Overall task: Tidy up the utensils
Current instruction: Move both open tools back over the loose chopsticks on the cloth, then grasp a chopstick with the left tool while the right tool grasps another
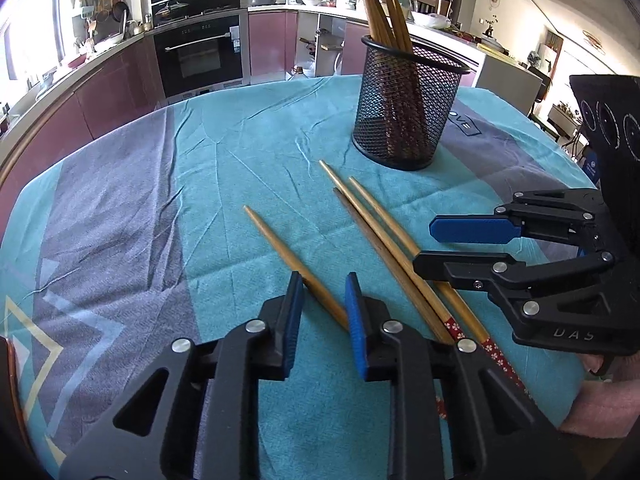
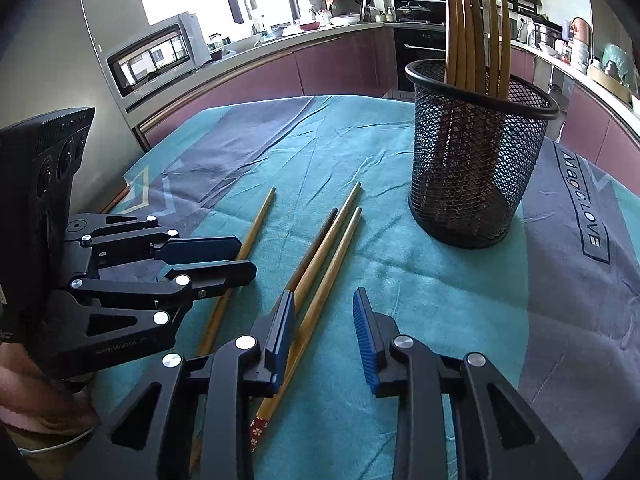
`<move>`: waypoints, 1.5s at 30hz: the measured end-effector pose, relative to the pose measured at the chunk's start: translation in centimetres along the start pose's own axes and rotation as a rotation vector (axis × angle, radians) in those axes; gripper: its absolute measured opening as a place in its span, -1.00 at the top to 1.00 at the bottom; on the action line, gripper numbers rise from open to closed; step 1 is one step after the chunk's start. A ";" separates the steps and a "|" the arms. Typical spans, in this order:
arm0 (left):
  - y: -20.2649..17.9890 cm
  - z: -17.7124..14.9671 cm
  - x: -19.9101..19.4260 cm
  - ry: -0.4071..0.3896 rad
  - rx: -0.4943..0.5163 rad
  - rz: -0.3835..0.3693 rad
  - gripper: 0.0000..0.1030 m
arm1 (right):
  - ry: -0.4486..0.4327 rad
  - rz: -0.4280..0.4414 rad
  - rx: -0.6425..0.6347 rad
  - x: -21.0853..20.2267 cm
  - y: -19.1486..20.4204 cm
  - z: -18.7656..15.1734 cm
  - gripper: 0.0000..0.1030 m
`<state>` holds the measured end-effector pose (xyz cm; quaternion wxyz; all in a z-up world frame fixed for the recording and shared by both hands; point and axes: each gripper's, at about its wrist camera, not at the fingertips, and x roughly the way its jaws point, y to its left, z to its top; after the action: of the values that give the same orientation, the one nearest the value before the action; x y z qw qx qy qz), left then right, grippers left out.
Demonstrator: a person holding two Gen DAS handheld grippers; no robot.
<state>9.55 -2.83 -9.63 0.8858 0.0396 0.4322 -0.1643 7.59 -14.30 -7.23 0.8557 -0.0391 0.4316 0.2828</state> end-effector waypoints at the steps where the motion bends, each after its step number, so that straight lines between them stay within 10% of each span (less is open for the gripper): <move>1: 0.0 0.1 0.1 0.000 -0.002 -0.001 0.61 | 0.001 -0.010 -0.004 0.0 0.0 0.0 0.49; 7: 0.2 0.3 0.1 0.004 -0.006 0.016 0.62 | 0.016 -0.023 -0.003 0.2 -0.2 0.0 0.56; 11: 0.6 0.4 0.2 0.008 -0.025 0.029 0.21 | 0.017 -0.031 0.002 0.5 -0.3 0.2 0.56; 31: 0.7 1.5 1.4 -0.005 -0.090 0.074 0.84 | 0.004 -0.059 0.033 1.1 -1.1 1.2 0.90; 45: 1.1 1.6 -0.4 -0.034 -0.123 -0.006 0.86 | -0.082 0.018 0.094 -2.3 -2.9 1.2 0.91</move>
<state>10.89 -2.05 -8.36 0.8934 -0.0190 0.4264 -0.1406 8.86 -17.45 -5.27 0.8709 0.0165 0.4093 0.2716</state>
